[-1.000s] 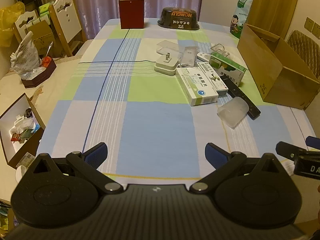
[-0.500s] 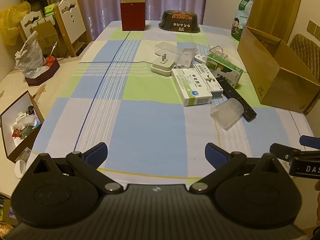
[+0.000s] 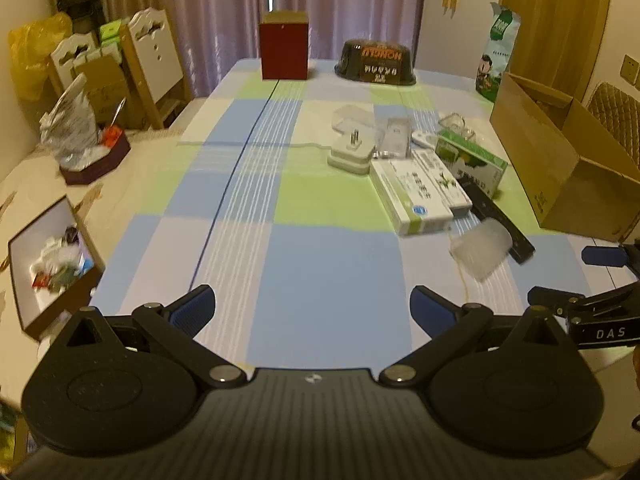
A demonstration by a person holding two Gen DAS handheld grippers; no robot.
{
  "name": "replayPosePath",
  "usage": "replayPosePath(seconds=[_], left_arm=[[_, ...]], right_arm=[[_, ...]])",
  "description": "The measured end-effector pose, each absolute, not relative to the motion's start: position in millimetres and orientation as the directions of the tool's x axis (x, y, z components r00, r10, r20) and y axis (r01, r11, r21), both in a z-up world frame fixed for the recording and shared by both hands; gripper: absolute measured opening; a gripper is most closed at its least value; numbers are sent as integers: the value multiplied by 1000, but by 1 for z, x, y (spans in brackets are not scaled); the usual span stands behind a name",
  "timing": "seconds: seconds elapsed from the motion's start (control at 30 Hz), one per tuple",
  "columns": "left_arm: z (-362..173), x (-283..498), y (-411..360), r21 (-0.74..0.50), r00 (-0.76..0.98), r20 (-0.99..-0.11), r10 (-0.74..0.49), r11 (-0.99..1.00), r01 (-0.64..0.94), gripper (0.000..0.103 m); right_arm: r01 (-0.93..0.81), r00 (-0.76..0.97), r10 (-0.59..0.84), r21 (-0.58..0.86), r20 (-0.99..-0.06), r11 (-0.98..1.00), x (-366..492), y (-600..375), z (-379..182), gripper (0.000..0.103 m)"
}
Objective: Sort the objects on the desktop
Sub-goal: 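Move both tools toward the items on the table, then close the right tool on the frosted plastic cup, then grasp the white plug adapter with the left tool while the right tool lifts the cup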
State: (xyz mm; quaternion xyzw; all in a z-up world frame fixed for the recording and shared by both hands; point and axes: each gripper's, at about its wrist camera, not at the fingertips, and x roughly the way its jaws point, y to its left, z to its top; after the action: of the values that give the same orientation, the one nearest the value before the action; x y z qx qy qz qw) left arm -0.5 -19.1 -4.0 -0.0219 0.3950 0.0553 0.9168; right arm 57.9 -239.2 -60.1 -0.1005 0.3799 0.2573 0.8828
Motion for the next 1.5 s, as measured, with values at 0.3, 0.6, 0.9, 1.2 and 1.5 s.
replayPosePath(seconds=[0.3, 0.6, 0.9, 1.2, 1.5], left_arm=[[-25, 61, 0, -5, 660, -751, -14, 1000, 16, 102], [-47, 111, 12, -48, 587, -803, -104, 993, 110, 102], [-59, 140, 9, -60, 563, -815, -138, 986, 155, 102], [-64, 157, 5, 23, 595, -788, -157, 959, 283, 102], [-80, 176, 18, 36, 609, -774, -174, 948, 317, 102]], right_arm=[[-564, 562, 328, -62, -759, 823, 104, -207, -81, 103], [-616, 529, 307, -110, -791, 780, 138, -190, -105, 103], [-663, 475, 299, -113, -828, 740, 153, -184, -118, 82], [-670, 452, 288, -108, -844, 735, 156, -183, -125, 82], [-681, 411, 294, -76, -863, 729, 156, -181, -120, 82]])
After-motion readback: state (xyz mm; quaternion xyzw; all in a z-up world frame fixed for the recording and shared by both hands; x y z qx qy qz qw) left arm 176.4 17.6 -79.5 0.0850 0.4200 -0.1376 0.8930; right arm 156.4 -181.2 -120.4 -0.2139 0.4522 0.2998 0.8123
